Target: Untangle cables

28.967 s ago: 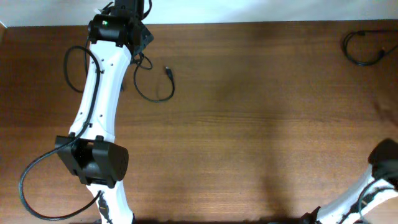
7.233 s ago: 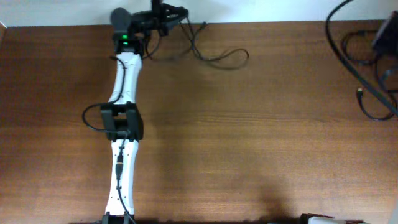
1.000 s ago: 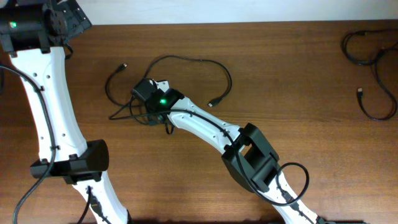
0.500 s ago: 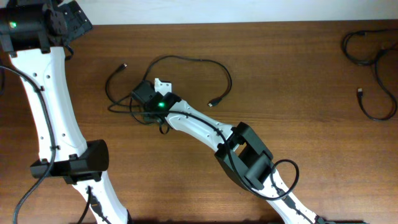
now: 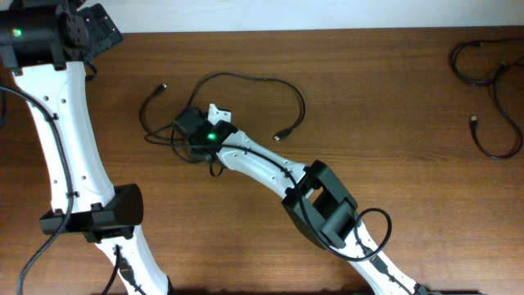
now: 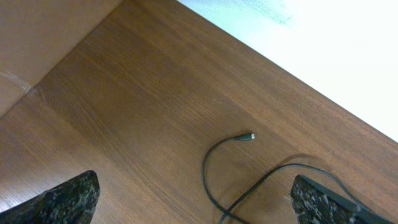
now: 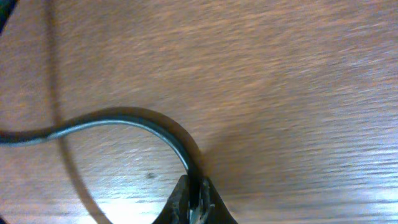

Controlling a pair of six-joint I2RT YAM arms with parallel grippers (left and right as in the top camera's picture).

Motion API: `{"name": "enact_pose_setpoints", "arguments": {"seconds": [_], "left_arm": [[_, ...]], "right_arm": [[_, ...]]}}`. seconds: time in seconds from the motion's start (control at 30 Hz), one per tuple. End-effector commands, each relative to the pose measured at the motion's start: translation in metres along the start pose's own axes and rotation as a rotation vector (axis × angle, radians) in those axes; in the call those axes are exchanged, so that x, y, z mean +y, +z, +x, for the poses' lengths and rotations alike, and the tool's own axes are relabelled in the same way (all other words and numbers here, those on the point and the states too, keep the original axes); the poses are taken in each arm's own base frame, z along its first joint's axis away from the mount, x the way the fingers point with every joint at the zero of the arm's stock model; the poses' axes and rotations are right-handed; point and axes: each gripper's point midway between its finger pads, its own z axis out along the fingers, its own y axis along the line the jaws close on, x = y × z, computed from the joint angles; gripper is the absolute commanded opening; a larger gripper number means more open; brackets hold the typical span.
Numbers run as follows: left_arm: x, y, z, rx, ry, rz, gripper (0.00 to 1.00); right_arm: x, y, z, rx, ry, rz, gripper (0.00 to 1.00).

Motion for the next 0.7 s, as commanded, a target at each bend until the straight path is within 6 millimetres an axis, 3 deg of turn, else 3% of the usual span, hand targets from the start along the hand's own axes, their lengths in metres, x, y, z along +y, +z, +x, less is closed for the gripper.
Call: {"name": "enact_pose_setpoints", "arguments": {"seconds": [0.0, 0.07, 0.17, 0.23, 0.37, 0.43, 0.53, 0.67], "left_arm": [[0.003, -0.016, -0.005, -0.03, -0.021, 0.018, 0.99], [0.002, -0.016, -0.005, -0.031, -0.022, 0.019, 0.99], [-0.004, -0.016, -0.003, -0.019, -0.022, 0.054, 0.99], [-0.005, -0.016, -0.003, -0.018, -0.022, 0.062, 0.99], [-0.005, -0.016, -0.003, -0.016, -0.021, 0.061, 0.99], [-0.005, -0.016, -0.003, -0.016, -0.021, 0.061, 0.99], [-0.005, -0.016, -0.002, -0.015, -0.021, 0.061, 0.99], [-0.006, -0.016, -0.002, -0.013, -0.021, 0.068, 0.99]], "right_arm": [[-0.109, 0.048, -0.028, 0.051, 0.121, 0.248, 0.04], [-0.138, 0.042, -0.059, 0.045, 0.115, 0.269, 0.04], [-0.188, 0.016, -0.123, -0.017, 0.142, 0.284, 0.04], [-0.231, 0.006, -0.154, -0.034, 0.192, 0.307, 0.04], [-0.339, -0.01, -0.176, 0.011, 0.369, 0.427, 0.04], [-0.384, -0.023, -0.182, 0.008, 0.424, 0.504, 0.04], [-0.46, -0.065, -0.19, -0.012, 0.519, 0.632, 0.04], [-0.509, -0.111, -0.198, -0.05, 0.626, 0.668, 0.04]]}}
